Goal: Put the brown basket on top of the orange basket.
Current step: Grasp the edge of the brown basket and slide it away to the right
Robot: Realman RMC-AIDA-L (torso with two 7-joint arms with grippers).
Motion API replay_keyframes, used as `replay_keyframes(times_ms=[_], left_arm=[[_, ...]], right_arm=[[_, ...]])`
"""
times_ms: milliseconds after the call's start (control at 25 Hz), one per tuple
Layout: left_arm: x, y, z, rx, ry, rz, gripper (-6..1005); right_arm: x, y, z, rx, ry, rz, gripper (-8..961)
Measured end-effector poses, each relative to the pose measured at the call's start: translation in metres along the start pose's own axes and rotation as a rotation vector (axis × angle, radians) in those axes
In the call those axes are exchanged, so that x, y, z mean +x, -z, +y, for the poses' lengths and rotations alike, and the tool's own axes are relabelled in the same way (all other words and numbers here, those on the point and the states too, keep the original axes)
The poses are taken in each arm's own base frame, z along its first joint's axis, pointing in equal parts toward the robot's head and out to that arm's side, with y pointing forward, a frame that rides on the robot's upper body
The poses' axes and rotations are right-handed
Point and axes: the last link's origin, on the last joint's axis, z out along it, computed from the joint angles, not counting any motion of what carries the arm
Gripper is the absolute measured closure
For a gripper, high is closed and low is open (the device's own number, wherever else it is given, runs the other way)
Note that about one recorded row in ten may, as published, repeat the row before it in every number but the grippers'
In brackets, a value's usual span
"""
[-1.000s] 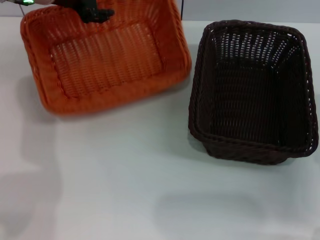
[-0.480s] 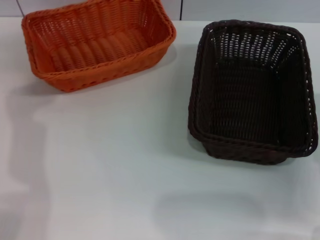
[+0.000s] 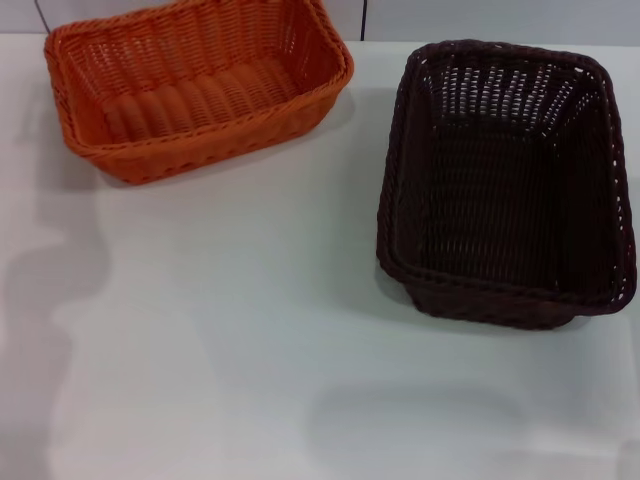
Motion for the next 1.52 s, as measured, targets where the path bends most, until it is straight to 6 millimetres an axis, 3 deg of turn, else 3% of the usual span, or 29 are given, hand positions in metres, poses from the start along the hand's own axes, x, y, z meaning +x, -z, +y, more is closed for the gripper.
replay_keyframes(times_ms=[120, 400, 640, 1200, 1400, 1520], left_arm=[[-0.002, 0.013, 0.001, 0.022, 0.063, 0.032, 301], [-0.023, 0.055, -0.008, 0.097, 0.414, 0.221, 300], [-0.045, 0.071, -0.002, 0.076, 0.576, 0.224, 299], [-0.081, 0.109, 0.015, 0.070, 0.658, 0.212, 298], [-0.110, 0.130, 0.019, 0.039, 0.800, 0.119, 297], [-0.136, 0.155, 0.035, -0.023, 0.744, -0.012, 297]], right_arm=[[0.000, 0.000, 0.000, 0.001, 0.001, 0.001, 152], [0.000, 0.004, -0.003, 0.008, -0.001, 0.000, 152], [0.001, 0.008, -0.004, 0.016, -0.004, 0.003, 152], [-0.005, 0.015, 0.004, -0.030, 0.006, -0.052, 152], [-0.018, 0.025, 0.014, -0.108, 0.025, -0.156, 152], [-0.031, 0.018, 0.047, -0.290, -0.022, -0.160, 153]])
